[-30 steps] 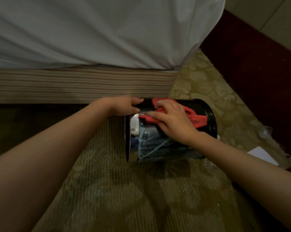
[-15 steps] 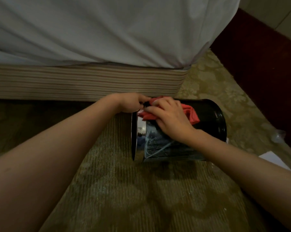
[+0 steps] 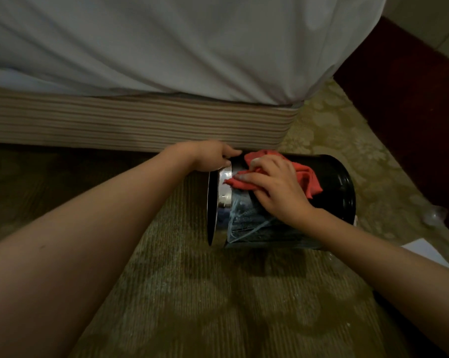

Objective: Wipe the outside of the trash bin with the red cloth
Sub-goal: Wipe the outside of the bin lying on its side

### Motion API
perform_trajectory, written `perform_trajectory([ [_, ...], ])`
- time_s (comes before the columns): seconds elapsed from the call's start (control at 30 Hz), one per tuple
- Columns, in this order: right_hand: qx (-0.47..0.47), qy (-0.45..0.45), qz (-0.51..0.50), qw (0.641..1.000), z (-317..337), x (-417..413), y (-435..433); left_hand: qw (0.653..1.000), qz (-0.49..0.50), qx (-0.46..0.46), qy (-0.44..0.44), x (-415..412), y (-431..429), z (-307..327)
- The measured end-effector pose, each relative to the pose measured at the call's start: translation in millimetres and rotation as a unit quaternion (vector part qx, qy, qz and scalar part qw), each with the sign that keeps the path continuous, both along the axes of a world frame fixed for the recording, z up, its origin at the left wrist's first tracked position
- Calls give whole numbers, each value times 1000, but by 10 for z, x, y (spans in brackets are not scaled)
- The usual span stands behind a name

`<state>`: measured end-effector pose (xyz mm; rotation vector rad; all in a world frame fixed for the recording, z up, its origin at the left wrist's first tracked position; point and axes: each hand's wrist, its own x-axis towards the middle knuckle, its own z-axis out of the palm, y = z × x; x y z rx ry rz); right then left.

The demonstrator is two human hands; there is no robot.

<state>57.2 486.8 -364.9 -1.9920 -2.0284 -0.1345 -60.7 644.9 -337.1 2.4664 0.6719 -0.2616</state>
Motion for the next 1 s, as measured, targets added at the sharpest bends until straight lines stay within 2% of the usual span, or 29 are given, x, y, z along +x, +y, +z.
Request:
perform_trajectory([
  [0.17,1,26,-78,997,60,-35,288,1000,-15,-13,-5,32,-7,-3],
  [0.27,-8,-1,0,1000,32,-56,55,1000,-14,-2,6,23,15,-19],
  [0.37,-34,-67,91,993,-11,-24,-204,1000,-16,11,13,13,26,-20],
  [0.43,-46,-106,105,988,1,23,-184,1000,-17,16,13,29,18,-19],
  [0.67,-38,-59,30,997,-40,54,-44,1000,-8,27,3,48,8,-6],
  [0.73,-17,-22,-38,999,-3,4,74,1000,-4,-1,3,35,-1,-5],
  [0.8,-1,-20,-56,998,-12,-44,118,1000,-2,-26,-2,22,-13,-8],
  [0.87,9,-64,20,998,-86,-53,-10,1000,-1,-15,1,13,-5,-9],
  [0.93,-1,-132,124,984,-136,-40,-159,1000,0,-2,2,-2,15,-25],
  [1.0,-9,-181,174,968,-139,-5,-197,1000,4,-2,-1,12,5,-31],
])
